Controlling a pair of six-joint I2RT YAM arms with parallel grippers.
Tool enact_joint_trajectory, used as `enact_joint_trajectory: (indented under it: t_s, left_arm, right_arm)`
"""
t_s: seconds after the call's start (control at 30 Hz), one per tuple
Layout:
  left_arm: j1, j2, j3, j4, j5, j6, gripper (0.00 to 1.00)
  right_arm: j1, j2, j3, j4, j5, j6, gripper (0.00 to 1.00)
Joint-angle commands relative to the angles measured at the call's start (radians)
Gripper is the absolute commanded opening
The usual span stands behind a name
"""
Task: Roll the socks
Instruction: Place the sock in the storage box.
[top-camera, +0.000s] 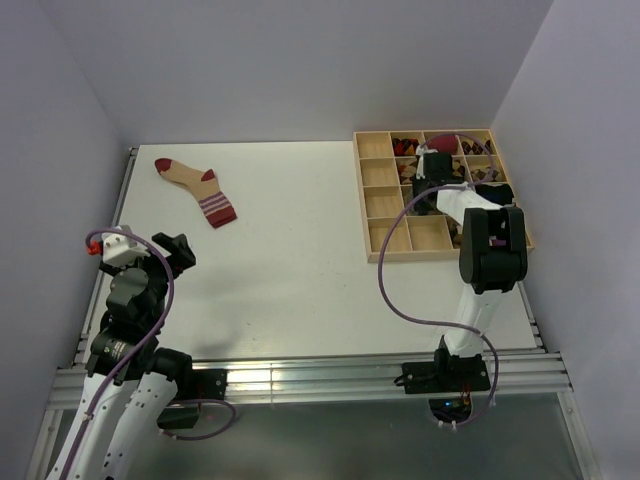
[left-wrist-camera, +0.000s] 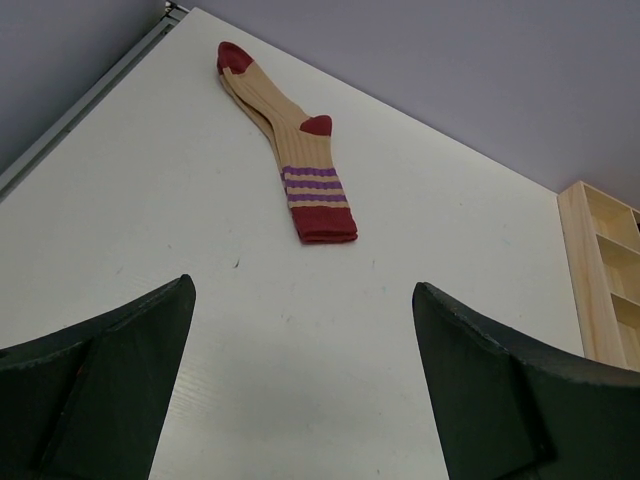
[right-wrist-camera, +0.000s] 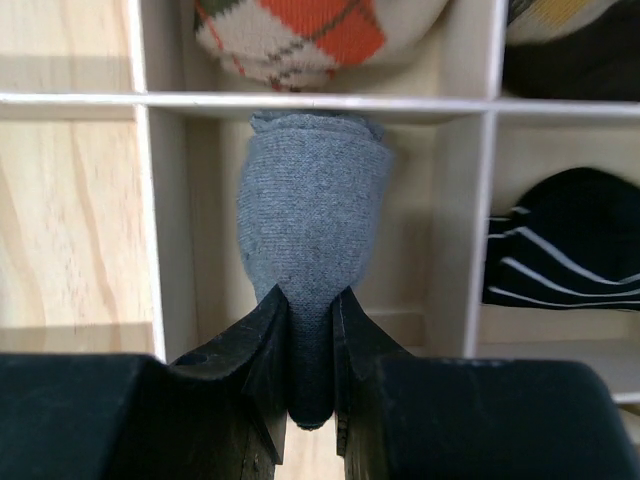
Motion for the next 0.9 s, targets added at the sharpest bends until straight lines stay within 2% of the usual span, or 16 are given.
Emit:
enact_joint_trajectory:
  t_s: [0.0,0.17,0.37,0.47,0.53,0.57,0.67,0.87]
  left_arm:
    - [-0.005,-0.01,-0.005,0.023,-0.013,0.024,0.95]
    - [-0.005,-0.007,-0.005,0.023,-0.014,0.025,0.96]
    - [-0.005,-0.004,-0.007,0.027,-0.014,0.025,0.95]
    - [-0.005,-0.002,-0.007,0.028,-0.008,0.025,0.95]
    - [-0.005,-0.002,-0.007,0.028,-0.01,0.025,0.95]
    - [-0.005,-0.002,-0.008,0.027,-0.01,0.027,0.95]
    - [-0.005,-0.002,-0.007,0.025,-0.011,0.025,0.95]
    - [-0.005,-0.001,-0.007,0.027,-0.007,0.025,0.95]
  right_arm:
    - [-0.032,0.014,0.044,-0.01,-0.041,0.054,0.0]
    - [-0.044,0.081,0.11,-0.079,-0.087,0.057,0.0]
    - [-0.075,0.106,0.067,-0.068,-0.141,0.074,0.01]
    - [-0.078,0.107,0.048,-0.062,-0.142,0.074,0.1]
    - [-0.081,0.106,0.048,-0.061,-0.145,0.076,0.2]
    - [-0.081,0.101,0.045,-0.058,-0.145,0.077,0.31]
    - [-0.085,0.066,0.033,-0.038,-0.159,0.091,0.45]
    - [-0.085,-0.032,0.025,-0.018,-0.18,0.112,0.55]
